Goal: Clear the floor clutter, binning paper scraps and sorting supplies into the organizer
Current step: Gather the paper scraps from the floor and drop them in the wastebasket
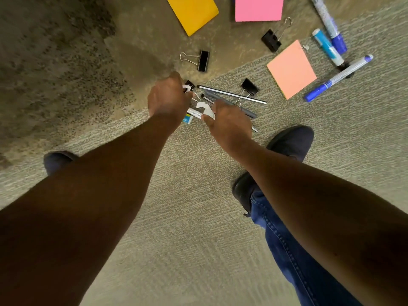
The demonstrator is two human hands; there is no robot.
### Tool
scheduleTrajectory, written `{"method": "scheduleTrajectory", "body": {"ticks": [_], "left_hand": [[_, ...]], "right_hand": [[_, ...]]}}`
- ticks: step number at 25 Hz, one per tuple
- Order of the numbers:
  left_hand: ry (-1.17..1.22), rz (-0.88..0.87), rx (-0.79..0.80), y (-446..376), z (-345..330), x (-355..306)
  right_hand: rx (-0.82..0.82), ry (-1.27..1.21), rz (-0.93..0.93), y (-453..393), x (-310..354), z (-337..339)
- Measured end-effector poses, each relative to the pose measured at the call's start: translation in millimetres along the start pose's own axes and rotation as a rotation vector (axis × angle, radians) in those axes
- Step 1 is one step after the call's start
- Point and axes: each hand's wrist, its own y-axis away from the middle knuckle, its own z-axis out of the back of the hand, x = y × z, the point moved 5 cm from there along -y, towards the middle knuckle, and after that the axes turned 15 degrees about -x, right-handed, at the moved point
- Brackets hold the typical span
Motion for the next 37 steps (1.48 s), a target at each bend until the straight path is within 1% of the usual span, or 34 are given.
{"method": "scheduleTrajectory", "body": {"ticks": [2,5,8,10,11,13,16,18,21,24,26,29,33,37], "left_hand": [[0.009,-0.025,-0.004,1,0,0],[0.020,-0.060,0.011,4,-1,-4],[0.105,-0.013,0.022,4,1,1],[0.200,0.024,0.014,2,5,7],[0.251,0.051,0.004,0,9,12],[0.351,0.138,-0.043,-5,19,28],[0.455,0.263,-0.075,-3,32,47],[0.459,0.262,-0.056,4,38,49],[0.477,0.243,-0.024,12,41,46],[0.450,0.209,-0.009,12,39,45],[0.487,0.199,-0.012,13,39,48],[0.496,0.230,-0.026,19,41,62],[0.455,0.249,-0.010,32,42,79],[0.436,0.274,-0.018,34,43,94]], "right_hand": [[-0.003,0.069,0.041,-3,7,-5],[-0.016,0.091,0.005,-6,16,-8],[0.069,0.021,0.019,-7,23,-12],[0.075,-0.075,0.026,-5,21,-9],[0.073,-0.167,-0.022,-5,18,-8],[0.076,-0.369,-0.176,-4,11,-6],[0.085,-0.509,-0.342,5,5,-1],[0.080,-0.526,-0.368,11,8,3],[0.074,-0.557,-0.345,10,21,3],[0.061,-0.478,-0.327,-9,35,-5],[0.024,-0.439,-0.357,-22,42,-11],[-0.079,-0.431,-0.480,-35,47,-18],[-0.108,-0.455,-0.702,-43,47,-24],[-0.120,-0.462,-0.755,-45,54,-22]]}}
